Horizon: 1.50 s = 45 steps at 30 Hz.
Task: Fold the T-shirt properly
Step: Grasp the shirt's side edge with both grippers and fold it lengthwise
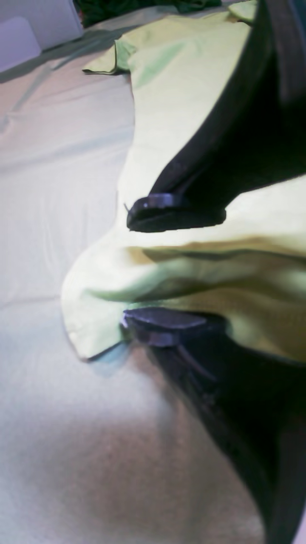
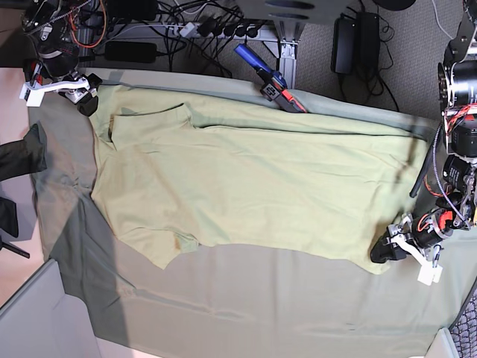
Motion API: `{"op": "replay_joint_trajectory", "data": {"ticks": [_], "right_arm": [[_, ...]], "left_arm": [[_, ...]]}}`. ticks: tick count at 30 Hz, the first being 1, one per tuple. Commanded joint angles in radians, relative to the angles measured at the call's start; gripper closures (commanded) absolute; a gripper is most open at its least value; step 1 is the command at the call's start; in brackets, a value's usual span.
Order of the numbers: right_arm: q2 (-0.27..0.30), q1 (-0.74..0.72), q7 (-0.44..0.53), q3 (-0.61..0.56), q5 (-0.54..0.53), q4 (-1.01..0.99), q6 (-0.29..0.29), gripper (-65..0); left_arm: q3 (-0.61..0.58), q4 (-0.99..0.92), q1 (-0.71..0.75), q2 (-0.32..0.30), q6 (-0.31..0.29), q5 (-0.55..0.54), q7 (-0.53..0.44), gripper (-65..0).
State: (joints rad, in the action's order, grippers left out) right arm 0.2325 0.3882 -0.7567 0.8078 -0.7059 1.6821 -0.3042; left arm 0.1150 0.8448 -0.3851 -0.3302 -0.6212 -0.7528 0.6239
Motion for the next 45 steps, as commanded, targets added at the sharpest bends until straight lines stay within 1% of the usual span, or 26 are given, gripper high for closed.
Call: {"op": "replay_joint_trajectory", "data": {"ticks": [1,2,3,4,5,10,12,16,19,22,25,27,30,33,35,37,40,43,45], "right_arm": [[0.017,0.0,0.02,0.008,-0.009,0.018,-0.044,-43.7],[0.017,0.0,0.02,0.008,-0.009,0.018,-0.044,-43.7],[0.017,0.0,0.02,0.009,-0.009,0.018,-0.044,-43.7],[0.017,-0.002,0.023,0.011,-0.01,0.019,-0.044,-43.7],[0.017,-0.012,0.023,0.014,-0.009,0.023,-0.043,-43.7],[0.021,-0.083,0.019,0.093,-0.011,0.069,-0.043,-43.7],[0.039,-0.131,0.021,0.116,-0.011,0.076,-0.043,-43.7],[0.086,-0.259,0.056,0.103,0.035,0.06,-0.031,-43.7],[0.124,-0.391,0.069,0.043,0.087,-0.026,0.003,-43.7],[0.155,-0.549,0.089,-0.06,0.113,-0.192,0.008,-43.7],[0.168,-0.715,0.133,-0.174,0.17,-0.4,0.008,-43.7],[0.172,-0.816,0.141,-0.243,0.214,-0.547,0.007,-43.7],[0.172,-0.923,0.165,-0.337,0.271,-0.754,0.001,-43.7],[0.172,-0.974,0.218,-0.417,0.284,-0.906,-0.01,-43.7],[0.171,-0.981,0.243,-0.456,0.283,-0.964,-0.023,-43.7],[0.163,-0.975,0.243,-0.491,0.284,-0.985,-0.041,-43.7],[0.151,-0.969,0.237,-0.534,0.299,-0.99,-0.043,-43.7],[0.14,-0.97,0.226,-0.542,0.296,-0.984,-0.044,-43.7],[0.131,-0.97,0.194,-0.542,0.295,-0.965,-0.044,-43.7]], "left_arm": [[0.002,0.024,-0.028,-0.01,-0.036,-0.022,-0.014,-22.6],[0.002,0.026,-0.027,-0.01,-0.063,-0.022,-0.014,-17.5],[0.002,0.026,-0.028,-0.01,-0.077,-0.021,-0.014,-11.2],[0.002,0.026,-0.027,-0.01,-0.077,-0.021,-0.014,-4.9],[0.002,0.026,-0.028,-0.011,-0.077,-0.022,-0.015,0.0],[0.002,0.03,-0.028,-0.011,-0.077,-0.068,-0.017,0.0],[0.002,0.03,-0.027,-0.011,-0.077,-0.07,-0.017,0.0],[0.002,0.03,-0.027,-0.011,-0.077,-0.07,-0.014,0.0],[0.002,0.03,-0.027,-0.011,-0.077,-0.07,-0.013,0.0],[0.002,0.03,-0.027,-0.011,-0.077,-0.07,-0.003,0.0],[0.002,0.03,-0.024,-0.012,-0.077,-0.071,0.016,0.0],[0.002,0.03,-0.019,-0.015,-0.077,-0.073,0.018,0.0],[0.002,0.03,-0.016,-0.019,-0.077,-0.09,0.028,0.0],[0.002,0.03,-0.016,-0.019,-0.077,-0.119,0.043,0.0],[0.002,0.03,-0.016,-0.019,-0.077,-0.134,0.042,0.0],[0.002,0.03,-0.016,-0.019,-0.077,-0.141,0.042,0.0],[0.001,0.03,-0.017,-0.018,-0.077,-0.149,0.034,0.0],[0.001,0.03,-0.016,-0.019,-0.077,-0.149,0.031,0.0],[0.001,0.03,-0.016,-0.019,-0.077,-0.15,0.03,0.0]]}}
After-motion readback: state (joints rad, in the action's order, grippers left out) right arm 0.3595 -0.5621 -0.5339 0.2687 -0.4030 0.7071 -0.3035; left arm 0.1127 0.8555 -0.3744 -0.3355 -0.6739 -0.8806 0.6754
